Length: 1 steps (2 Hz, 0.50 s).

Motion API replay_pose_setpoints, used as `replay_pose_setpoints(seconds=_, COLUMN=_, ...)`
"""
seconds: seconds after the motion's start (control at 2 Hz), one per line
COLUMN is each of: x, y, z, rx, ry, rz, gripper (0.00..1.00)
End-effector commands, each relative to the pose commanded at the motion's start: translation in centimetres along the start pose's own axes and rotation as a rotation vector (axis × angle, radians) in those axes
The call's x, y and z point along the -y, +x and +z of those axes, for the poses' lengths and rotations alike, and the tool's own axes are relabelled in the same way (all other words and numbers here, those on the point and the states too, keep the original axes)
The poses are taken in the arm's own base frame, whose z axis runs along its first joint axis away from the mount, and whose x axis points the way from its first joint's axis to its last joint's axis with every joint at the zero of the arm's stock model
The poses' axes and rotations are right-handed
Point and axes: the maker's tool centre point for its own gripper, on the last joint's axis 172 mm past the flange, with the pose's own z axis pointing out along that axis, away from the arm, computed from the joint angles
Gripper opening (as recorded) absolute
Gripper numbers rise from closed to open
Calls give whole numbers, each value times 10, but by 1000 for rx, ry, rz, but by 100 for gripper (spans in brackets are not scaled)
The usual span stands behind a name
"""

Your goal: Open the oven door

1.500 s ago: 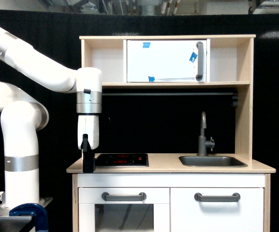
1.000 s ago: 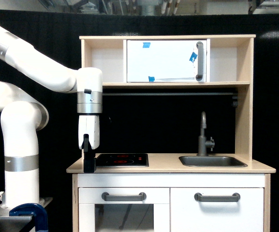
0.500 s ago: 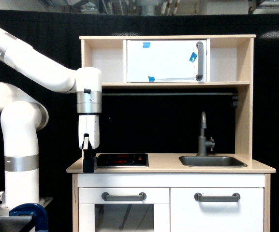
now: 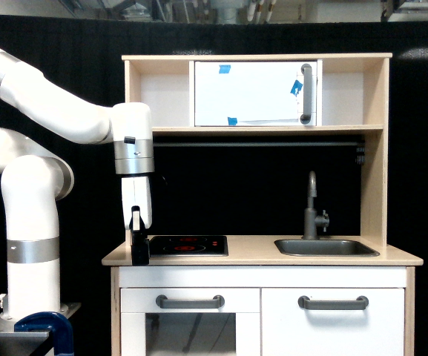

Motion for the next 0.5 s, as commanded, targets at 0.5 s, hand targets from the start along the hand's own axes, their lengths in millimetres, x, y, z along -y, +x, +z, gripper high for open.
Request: replay_pose_setpoints(seconds=0.5, x=-15, y=35, z=4, rx=-45, ry=26, rz=-184, gripper=100)
